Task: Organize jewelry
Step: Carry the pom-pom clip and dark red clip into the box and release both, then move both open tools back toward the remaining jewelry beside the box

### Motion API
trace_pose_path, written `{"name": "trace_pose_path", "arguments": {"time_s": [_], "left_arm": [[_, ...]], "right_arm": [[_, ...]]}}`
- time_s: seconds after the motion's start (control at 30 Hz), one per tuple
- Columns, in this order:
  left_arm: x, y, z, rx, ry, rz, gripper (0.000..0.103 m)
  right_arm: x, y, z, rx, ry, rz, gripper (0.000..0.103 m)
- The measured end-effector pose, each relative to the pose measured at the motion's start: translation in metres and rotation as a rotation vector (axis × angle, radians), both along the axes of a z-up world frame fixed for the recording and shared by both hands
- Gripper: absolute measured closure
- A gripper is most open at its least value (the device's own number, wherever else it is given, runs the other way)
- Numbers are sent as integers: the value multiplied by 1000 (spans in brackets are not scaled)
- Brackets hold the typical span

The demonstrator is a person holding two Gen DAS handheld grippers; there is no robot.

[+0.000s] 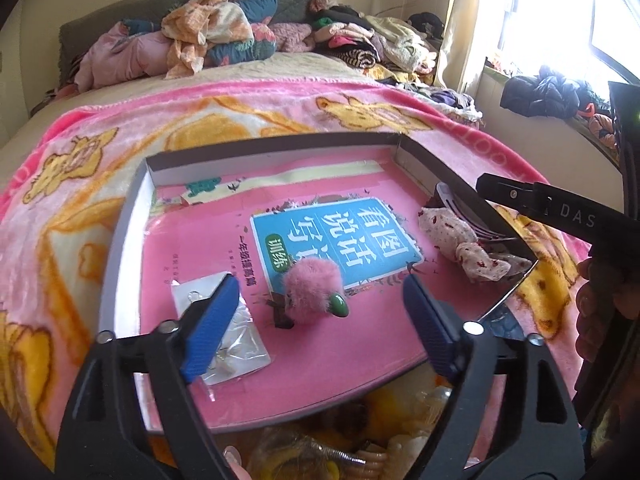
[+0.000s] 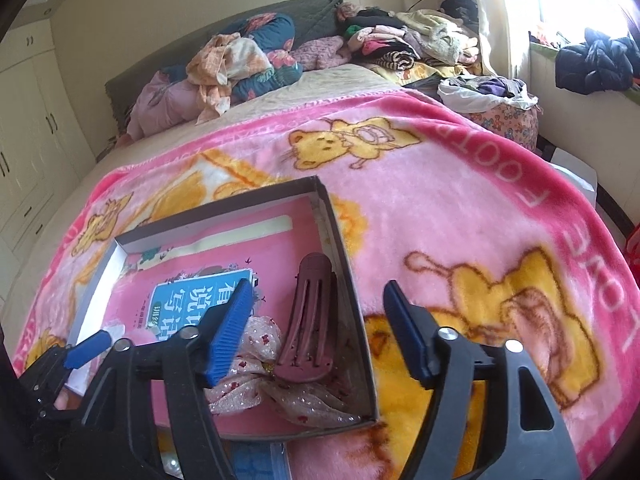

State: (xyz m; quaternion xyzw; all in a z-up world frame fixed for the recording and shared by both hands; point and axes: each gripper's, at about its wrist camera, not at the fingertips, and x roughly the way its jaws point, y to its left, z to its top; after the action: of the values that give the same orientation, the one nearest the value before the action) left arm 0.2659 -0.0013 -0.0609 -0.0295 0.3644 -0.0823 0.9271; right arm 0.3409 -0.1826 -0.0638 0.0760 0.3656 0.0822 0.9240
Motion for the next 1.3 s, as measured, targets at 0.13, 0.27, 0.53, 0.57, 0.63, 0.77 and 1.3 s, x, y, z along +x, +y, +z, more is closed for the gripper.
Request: {"name": "trace_pose_path", "arguments": {"time_s": [0.13,0.27,0.53,0.57,0.63,0.77,1.3], "left_arm": [[-7,6,8,-6,-18,17,19],[-14,10,15,-9,-35,26,16],[-35,19,33,-16,-82,40,15],[-38,21,35,-17,-86,41,15],[-44,24,38,-20,-94,44,15],[-53,29,43,-17,-107,52,15],[-83,50,54,-23,-132,73,15]], "right_arm": [[-10,-2,6,20,-24,0,29],[-20,-4,12,43,-50,2,25],[-43,-4,20,59,-82,15,23],[-45,-3,20,59,-86,20,23],[-51,0,22,56,-93,28,23],[-63,7,25,44,-107,52,23],[-109,21,46,66,-131,147,20]]}}
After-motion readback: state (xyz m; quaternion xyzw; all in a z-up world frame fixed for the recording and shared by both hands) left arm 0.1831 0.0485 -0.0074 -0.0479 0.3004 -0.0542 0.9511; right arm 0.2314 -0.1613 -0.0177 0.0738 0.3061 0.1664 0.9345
